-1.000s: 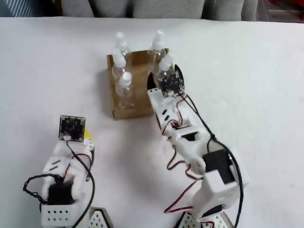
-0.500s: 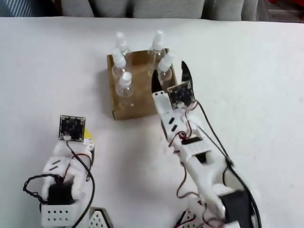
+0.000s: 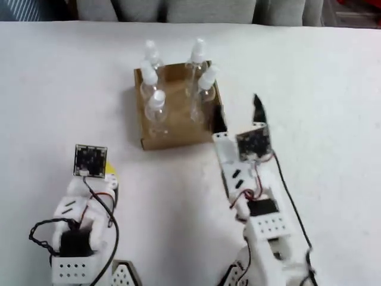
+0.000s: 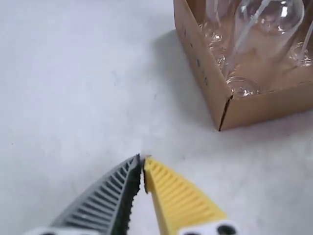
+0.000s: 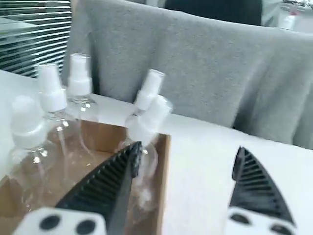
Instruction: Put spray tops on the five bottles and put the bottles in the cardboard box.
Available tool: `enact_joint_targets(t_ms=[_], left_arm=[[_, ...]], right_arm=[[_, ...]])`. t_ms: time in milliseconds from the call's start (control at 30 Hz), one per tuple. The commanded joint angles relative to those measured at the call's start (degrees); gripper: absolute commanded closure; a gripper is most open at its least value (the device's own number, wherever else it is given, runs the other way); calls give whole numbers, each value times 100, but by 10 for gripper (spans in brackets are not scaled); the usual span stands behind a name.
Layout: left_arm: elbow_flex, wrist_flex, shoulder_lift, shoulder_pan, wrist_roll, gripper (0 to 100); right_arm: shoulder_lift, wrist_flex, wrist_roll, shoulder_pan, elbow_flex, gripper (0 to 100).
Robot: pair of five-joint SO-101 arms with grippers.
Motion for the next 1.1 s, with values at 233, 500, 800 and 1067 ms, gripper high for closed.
enact_joint_targets(t_ms=[233,500,800,1067], left_arm=[[-18,26,-92,-48,-70,977],[-18,35,-92,-48,-70,977],[-18,642,-92,-40,-1319,978],[-18,774,-92,-13,-1354,977]], right_arm=[[-3187,3284,-527,936,360,751],[-4664,5640,-527,1147,545,752],[-4541,6185,-1002,1182,835,752],[-4409,6967,-1037,778,1363,752]])
